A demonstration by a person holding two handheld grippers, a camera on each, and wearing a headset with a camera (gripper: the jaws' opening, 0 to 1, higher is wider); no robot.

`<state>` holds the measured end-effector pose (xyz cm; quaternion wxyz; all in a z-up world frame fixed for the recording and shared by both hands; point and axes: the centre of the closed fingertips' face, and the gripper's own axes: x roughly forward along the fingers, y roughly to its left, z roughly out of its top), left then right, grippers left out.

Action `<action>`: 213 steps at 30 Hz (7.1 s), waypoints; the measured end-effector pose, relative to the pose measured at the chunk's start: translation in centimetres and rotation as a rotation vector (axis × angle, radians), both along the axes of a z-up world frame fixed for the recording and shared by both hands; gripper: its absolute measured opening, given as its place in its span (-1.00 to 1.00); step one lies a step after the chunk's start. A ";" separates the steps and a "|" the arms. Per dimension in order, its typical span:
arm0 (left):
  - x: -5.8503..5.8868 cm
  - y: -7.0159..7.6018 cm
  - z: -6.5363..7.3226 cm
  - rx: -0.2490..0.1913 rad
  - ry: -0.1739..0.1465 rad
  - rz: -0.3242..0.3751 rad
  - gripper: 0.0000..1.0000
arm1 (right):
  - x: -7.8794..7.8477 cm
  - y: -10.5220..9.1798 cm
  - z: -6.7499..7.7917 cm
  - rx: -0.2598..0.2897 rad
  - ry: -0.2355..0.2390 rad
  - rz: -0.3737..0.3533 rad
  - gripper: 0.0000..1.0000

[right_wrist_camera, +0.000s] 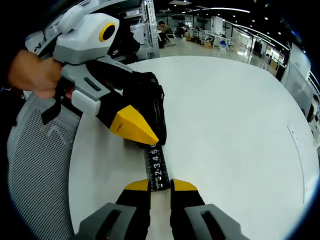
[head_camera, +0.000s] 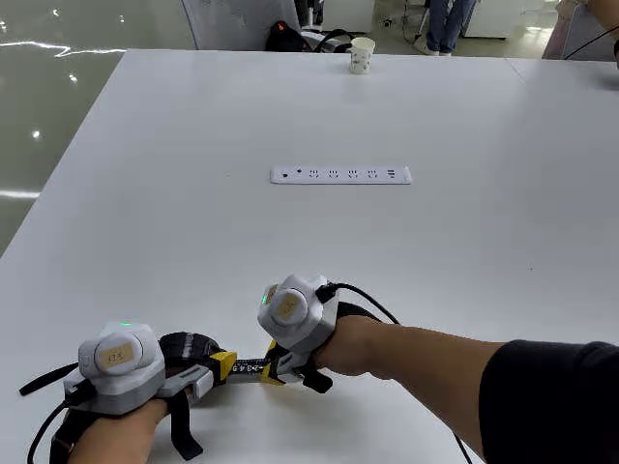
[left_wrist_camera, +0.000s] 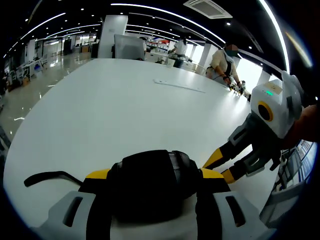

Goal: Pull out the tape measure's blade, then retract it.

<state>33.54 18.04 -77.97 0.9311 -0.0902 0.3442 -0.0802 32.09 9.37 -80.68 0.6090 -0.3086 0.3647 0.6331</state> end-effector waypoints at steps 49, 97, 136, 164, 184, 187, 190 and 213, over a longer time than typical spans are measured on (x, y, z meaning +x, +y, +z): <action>0.0 0.2 0.0 -0.006 0.002 0.003 0.26 | -0.2 2.1 0.1 0.062 0.011 0.001 -0.79; 0.0 0.2 0.0 -0.016 0.003 0.005 0.25 | -0.5 3.8 0.0 0.075 0.028 0.031 -0.79; -0.3 -0.3 0.4 0.020 -0.023 -0.118 0.33 | -0.3 2.5 0.1 0.101 -0.008 -0.051 -0.62; -4.0 0.3 0.5 -0.003 0.014 -0.365 0.98 | -0.4 -7.5 1.7 0.176 0.010 -0.283 -0.25; -7.2 2.5 0.8 0.045 0.050 -0.478 0.98 | -0.7 -17.1 2.5 0.233 -0.027 -0.414 0.36; -7.3 3.0 1.2 0.051 0.047 -0.484 0.98 | -0.7 -18.6 2.9 0.240 -0.031 -0.439 0.40; -7.4 3.2 1.6 0.051 0.043 -0.493 0.98 | -0.7 -19.9 3.0 0.238 -0.038 -0.455 0.43; -7.9 5.4 3.1 0.097 0.012 -0.521 0.98 | -1.6 -26.8 3.9 0.212 -0.054 -0.524 0.95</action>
